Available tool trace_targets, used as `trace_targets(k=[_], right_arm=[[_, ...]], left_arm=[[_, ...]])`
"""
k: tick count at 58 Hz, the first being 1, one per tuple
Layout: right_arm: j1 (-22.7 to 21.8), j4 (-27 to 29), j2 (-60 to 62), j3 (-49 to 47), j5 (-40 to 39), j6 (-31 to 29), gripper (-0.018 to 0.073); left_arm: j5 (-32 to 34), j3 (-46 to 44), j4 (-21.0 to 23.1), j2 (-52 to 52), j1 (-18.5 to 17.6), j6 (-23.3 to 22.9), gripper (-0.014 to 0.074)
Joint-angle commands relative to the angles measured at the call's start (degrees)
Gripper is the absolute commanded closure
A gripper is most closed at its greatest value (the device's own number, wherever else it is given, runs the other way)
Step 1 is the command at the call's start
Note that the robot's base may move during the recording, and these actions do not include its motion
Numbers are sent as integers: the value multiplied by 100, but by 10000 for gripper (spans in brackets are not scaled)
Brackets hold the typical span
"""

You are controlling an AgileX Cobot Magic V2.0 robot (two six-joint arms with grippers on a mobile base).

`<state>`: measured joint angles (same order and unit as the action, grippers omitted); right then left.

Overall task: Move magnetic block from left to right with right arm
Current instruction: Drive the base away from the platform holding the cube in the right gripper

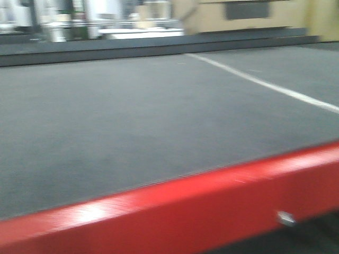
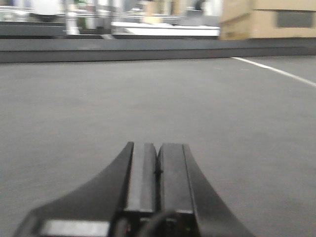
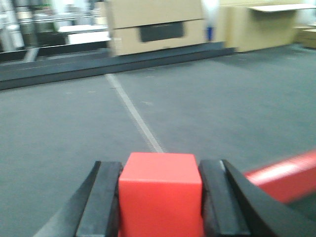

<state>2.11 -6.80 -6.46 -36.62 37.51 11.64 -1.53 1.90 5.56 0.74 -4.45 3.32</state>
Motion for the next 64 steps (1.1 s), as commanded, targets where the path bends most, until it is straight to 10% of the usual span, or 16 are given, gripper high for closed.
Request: trace_targets(k=[1,64], right_arm=[[-12,-40,-84,-141,-544,-46,345],[-12,-40,-84,-141,-544,-46,345]], left_arm=[[481,40,27,72,14,-34,722],[481,40,27,72,14,-34,722]])
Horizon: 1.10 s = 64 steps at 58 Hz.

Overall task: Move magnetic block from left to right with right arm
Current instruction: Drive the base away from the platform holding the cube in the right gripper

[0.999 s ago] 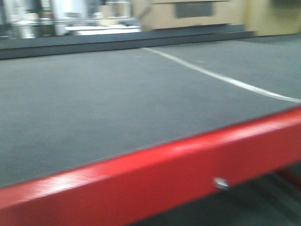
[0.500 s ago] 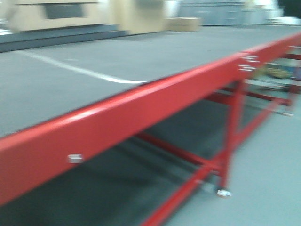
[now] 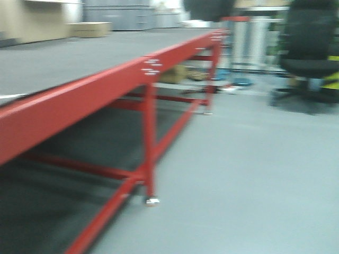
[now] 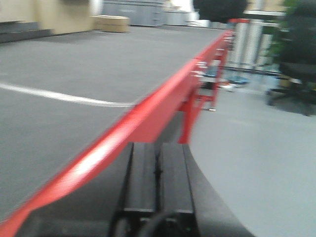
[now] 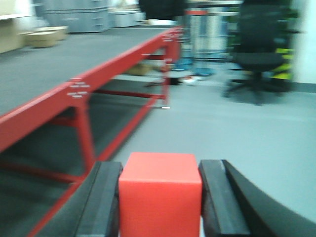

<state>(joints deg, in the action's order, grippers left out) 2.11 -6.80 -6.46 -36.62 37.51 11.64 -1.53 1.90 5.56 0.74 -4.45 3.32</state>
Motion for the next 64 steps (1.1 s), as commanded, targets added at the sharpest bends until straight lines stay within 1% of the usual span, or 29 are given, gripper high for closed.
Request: trace_targets(k=[1,64], right_arm=[[-12,-40,-84,-141,-544,-46,345],[-12,-40,-84,-141,-544,-46,345]], left_arm=[[481,40,27,72,14,-34,722],[481,40,27,72,14,-34,722]])
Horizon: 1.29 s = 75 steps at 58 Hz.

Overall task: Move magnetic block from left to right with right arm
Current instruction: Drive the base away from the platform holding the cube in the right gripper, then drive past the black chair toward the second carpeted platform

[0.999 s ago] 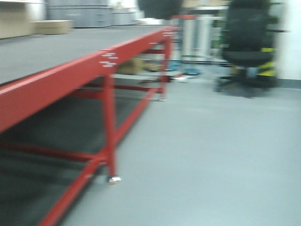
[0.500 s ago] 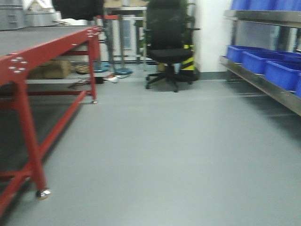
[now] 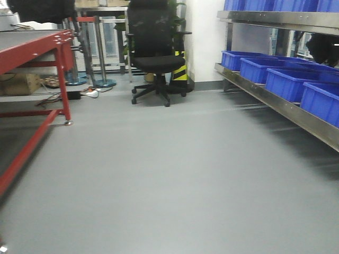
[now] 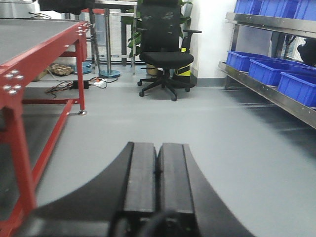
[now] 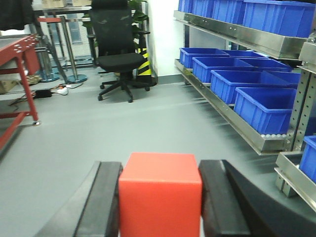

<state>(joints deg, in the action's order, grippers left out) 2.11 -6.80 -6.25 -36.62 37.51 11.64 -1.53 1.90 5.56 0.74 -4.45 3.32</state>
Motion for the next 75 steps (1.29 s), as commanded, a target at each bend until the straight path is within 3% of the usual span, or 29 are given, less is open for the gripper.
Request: trace_targets(k=[1,75], right_arm=[[-12,-40,-106,-141,-544,-46,345],[-12,-40,-106,-141,-484,-46,345]], left_arm=[[481,40,27,72,14,-34,722],[481,40,27,72,24,-34,722]])
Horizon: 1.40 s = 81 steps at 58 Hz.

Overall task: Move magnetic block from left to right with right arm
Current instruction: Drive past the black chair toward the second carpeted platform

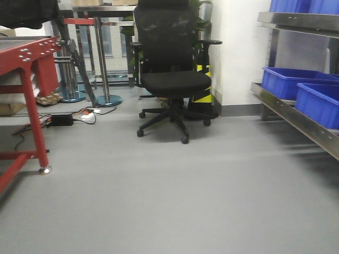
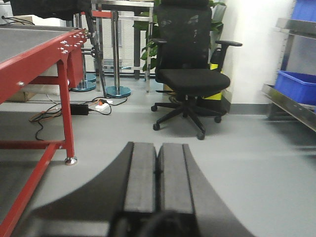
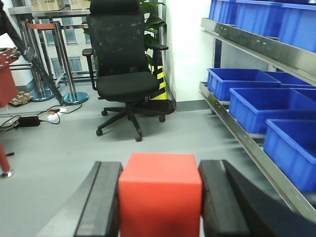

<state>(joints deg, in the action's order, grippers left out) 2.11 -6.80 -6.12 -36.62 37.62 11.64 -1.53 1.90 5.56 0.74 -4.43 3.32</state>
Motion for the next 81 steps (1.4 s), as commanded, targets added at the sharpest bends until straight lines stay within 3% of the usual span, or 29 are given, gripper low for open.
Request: trace_targets(k=[1,81], right_arm=[[-12,-40,-118,-141,-495,-46,345],[-12,-40,-118,-141,-490,-46,345]], left_arm=[[481,40,27,72,23,-34,722],[481,40,27,48,23,-34,722]])
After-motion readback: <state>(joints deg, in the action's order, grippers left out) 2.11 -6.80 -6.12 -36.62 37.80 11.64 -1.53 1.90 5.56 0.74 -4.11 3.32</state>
